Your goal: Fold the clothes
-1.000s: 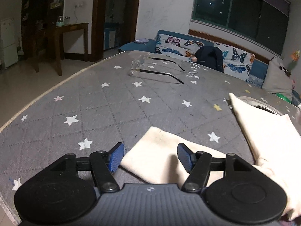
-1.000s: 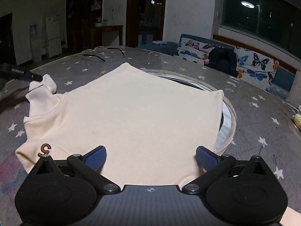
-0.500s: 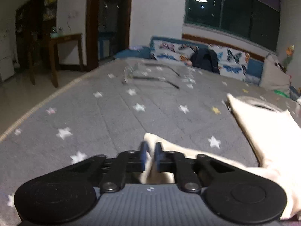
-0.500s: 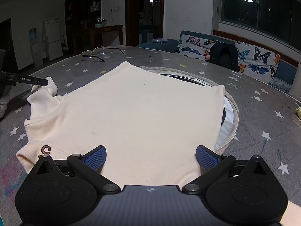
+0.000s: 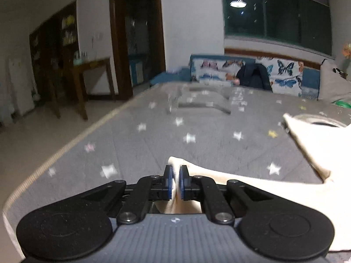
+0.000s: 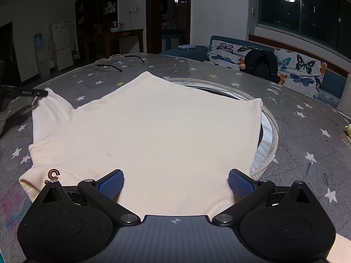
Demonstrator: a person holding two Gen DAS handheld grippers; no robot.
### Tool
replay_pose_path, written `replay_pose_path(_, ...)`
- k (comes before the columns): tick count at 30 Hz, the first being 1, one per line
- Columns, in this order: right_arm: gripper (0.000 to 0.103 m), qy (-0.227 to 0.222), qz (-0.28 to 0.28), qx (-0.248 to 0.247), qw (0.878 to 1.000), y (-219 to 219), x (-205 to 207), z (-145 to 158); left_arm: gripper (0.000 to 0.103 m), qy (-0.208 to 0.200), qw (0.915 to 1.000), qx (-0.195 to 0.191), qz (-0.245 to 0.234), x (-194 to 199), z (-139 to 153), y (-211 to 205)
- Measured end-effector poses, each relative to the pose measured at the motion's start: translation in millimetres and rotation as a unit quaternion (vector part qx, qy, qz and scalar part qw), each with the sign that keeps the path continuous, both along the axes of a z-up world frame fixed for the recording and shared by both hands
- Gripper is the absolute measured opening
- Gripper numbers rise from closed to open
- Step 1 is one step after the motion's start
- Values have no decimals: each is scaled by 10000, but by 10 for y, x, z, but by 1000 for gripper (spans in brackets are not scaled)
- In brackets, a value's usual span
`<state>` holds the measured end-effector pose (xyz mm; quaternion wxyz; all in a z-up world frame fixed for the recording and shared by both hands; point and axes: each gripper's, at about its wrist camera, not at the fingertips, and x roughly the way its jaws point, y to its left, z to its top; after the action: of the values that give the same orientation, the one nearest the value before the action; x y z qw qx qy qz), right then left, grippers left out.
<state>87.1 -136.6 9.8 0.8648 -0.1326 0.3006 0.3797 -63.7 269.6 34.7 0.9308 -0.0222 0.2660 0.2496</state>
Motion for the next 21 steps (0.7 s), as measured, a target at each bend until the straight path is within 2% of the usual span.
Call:
replay_pose_path(2,103,8,0,5,10000,1,5,1,6,134,9999,20,41,43,-6,36)
replay_pose_path(5,103,9,0,5,10000,3,6,-1,6,574,9982,-73,178,159,-121,95)
replay_pose_path(7,103,10,0,6,10000,6,6,-2,8,629,9979,28,130,153,-156,65)
replay_pose_path(11,103,13,0,7,10000,13,-3,-5,43,652,9972,131,335,135,-124,112)
replay_pose_path(15,103,15,-2,13,10000,9,-6,-2,42,493,9977,48,462,41,-40,125)
replay_pose_path(18,103,15,0,9,10000,6,-7,3,43,319,9982,185,478,-42,33,17)
replay_pose_path(21,103,15,0,10,10000,7,-10,4,43,141,9992,40,364,-145,77,-112)
